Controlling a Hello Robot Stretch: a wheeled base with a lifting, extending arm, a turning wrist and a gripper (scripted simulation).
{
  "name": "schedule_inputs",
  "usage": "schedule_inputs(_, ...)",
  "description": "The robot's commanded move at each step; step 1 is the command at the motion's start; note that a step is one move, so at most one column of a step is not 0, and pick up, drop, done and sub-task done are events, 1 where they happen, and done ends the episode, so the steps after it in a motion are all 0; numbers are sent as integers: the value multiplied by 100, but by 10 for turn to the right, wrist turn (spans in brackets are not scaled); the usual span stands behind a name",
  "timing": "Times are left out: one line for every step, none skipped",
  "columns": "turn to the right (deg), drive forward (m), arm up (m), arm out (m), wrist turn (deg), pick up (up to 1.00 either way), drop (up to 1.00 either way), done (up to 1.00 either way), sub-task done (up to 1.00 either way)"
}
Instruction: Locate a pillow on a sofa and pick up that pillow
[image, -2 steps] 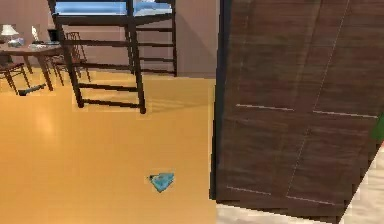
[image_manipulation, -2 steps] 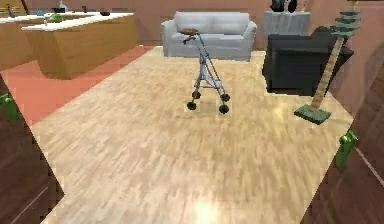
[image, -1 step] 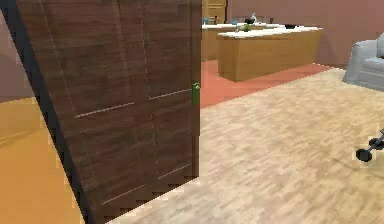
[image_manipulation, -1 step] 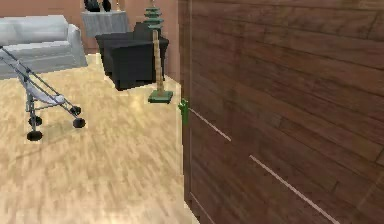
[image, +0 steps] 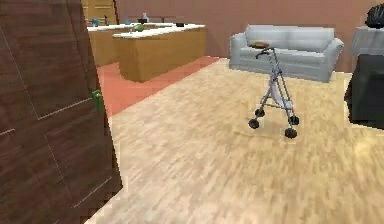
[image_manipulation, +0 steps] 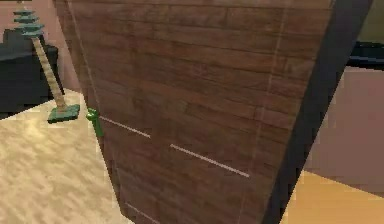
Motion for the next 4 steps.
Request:
schedule_inputs(0, 100, 0, 0, 0, 0, 0, 0, 0)
schedule_inputs(0, 100, 0, 0, 0, 0, 0, 0, 0)
schedule_inputs(90, 0, 0, 0, 0, 0, 0, 0, 0)
schedule_inputs(0, 35, 0, 0, 0, 0, 0, 0, 0)
